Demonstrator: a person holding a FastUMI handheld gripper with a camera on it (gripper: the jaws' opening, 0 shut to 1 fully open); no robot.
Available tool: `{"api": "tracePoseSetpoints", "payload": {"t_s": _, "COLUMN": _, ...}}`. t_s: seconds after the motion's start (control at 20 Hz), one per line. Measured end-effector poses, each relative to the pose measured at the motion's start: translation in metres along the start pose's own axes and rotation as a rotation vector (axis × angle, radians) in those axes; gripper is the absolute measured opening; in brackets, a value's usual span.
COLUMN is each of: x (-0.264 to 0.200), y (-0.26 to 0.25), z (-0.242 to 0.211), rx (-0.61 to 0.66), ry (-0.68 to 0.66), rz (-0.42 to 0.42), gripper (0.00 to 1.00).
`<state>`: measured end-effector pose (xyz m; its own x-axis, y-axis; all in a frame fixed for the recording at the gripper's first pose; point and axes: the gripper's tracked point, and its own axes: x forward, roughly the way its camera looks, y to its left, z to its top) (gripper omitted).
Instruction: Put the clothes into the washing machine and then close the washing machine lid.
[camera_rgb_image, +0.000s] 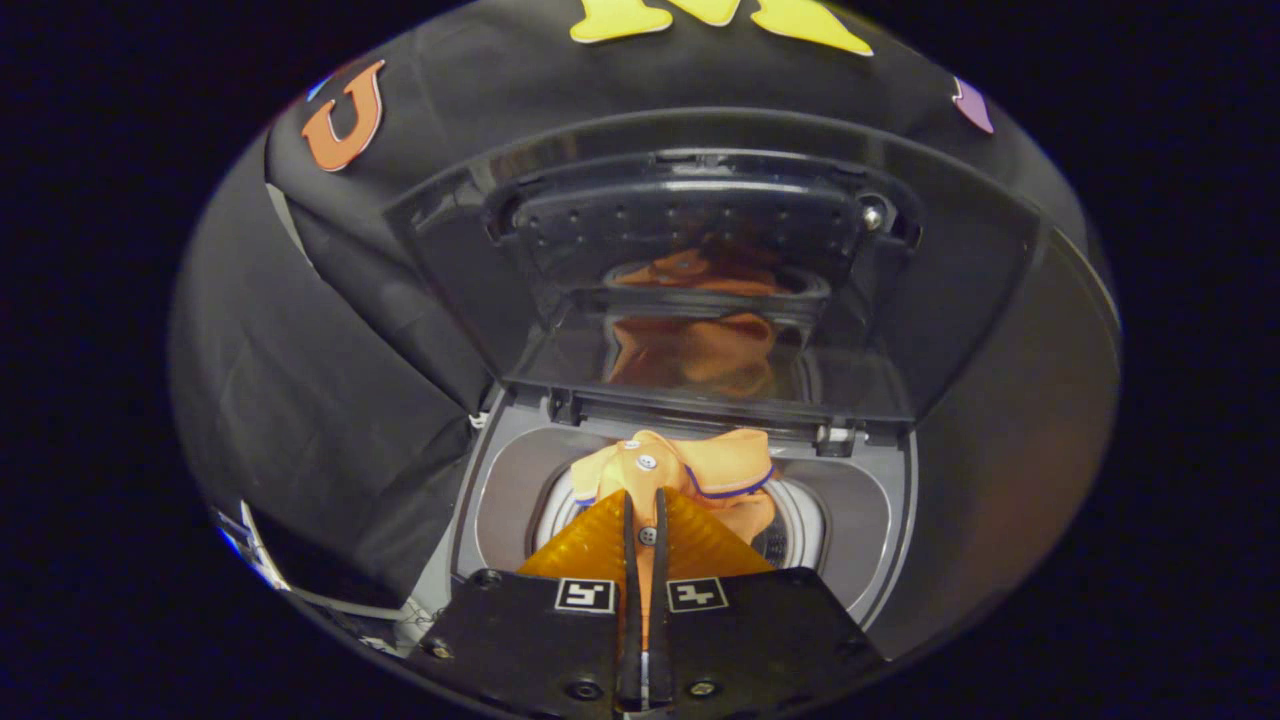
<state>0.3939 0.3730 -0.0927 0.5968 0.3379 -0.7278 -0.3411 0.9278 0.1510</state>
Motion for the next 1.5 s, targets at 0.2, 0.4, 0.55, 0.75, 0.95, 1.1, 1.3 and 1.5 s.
{"api": "tracePoseSetpoints", "payload": {"t_s": 0.2, "x": 0.032, "y": -0.007, "z": -0.021, "rx": 0.025, "ry": 0.033, "rz": -0.04, "gripper": 0.06}}
{"api": "tracePoseSetpoints", "payload": {"t_s": 0.4, "x": 0.06, "y": -0.024, "z": -0.043, "rx": 0.097, "ry": 0.067, "rz": -0.059, "gripper": 0.06}}
{"api": "tracePoseSetpoints", "payload": {"t_s": 0.55, "x": 0.069, "y": -0.027, "z": -0.05, "rx": 0.122, "ry": 0.073, "rz": -0.072, "gripper": 0.06}}
{"api": "tracePoseSetpoints", "payload": {"t_s": 0.75, "x": 0.076, "y": -0.027, "z": -0.056, "rx": 0.141, "ry": 0.09, "rz": -0.08, "gripper": 0.06}}
{"api": "tracePoseSetpoints", "payload": {"t_s": 0.95, "x": 0.076, "y": -0.032, "z": -0.058, "rx": 0.156, "ry": 0.088, "rz": -0.08, "gripper": 0.06}}
{"api": "tracePoseSetpoints", "payload": {"t_s": 1.1, "x": 0.075, "y": -0.033, "z": -0.058, "rx": 0.155, "ry": 0.093, "rz": -0.084, "gripper": 0.06}}
{"api": "tracePoseSetpoints", "payload": {"t_s": 1.3, "x": 0.077, "y": -0.024, "z": -0.07, "rx": 0.138, "ry": 0.155, "rz": -0.022, "gripper": 0.38}}
{"api": "tracePoseSetpoints", "payload": {"t_s": 1.5, "x": 0.067, "y": -0.026, "z": -0.063, "rx": 0.084, "ry": 0.134, "rz": -0.042, "gripper": 0.98}}
